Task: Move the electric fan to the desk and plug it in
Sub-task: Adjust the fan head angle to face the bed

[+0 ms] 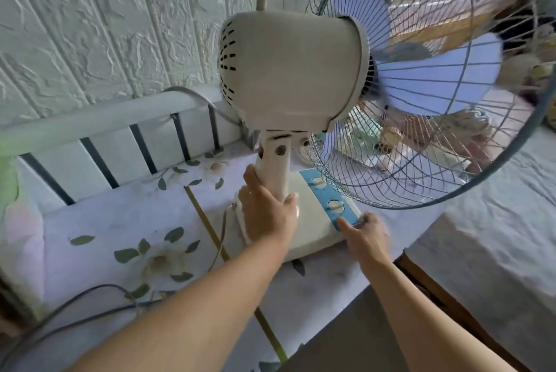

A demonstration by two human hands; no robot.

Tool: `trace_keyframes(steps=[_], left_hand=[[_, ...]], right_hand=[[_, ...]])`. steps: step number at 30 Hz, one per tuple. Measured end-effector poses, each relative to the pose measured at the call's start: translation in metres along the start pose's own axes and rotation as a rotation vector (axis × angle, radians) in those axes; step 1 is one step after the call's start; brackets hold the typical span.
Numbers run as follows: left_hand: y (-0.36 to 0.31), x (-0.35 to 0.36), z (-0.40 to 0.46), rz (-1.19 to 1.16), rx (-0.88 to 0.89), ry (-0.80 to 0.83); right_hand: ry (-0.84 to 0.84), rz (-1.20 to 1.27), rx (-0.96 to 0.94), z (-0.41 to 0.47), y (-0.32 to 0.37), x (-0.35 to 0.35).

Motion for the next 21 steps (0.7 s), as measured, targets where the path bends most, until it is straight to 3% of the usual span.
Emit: trace_keyframes(steps=[5,21], left_hand=[[-0.002,-0.005,0.012,0.033,0.060,-0.004],[-0.007,-0.019,0.054,-0.027,0.207,0.354]], right_hand=[[-0.057,0.058,-0.003,-0.003,-0.005,0.000],[-0.220,-0.006,0.037,-0.049,-0.010,0.015]])
Point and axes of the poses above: each hand's wrist, its own z-axis towards the middle knuckle, its own x-axis out of the palm, y = z × x, the point moved 6 cm from there along z, towards the middle knuckle, and after that the axes turned 2 degrees about -y, right-handed, at the moved point
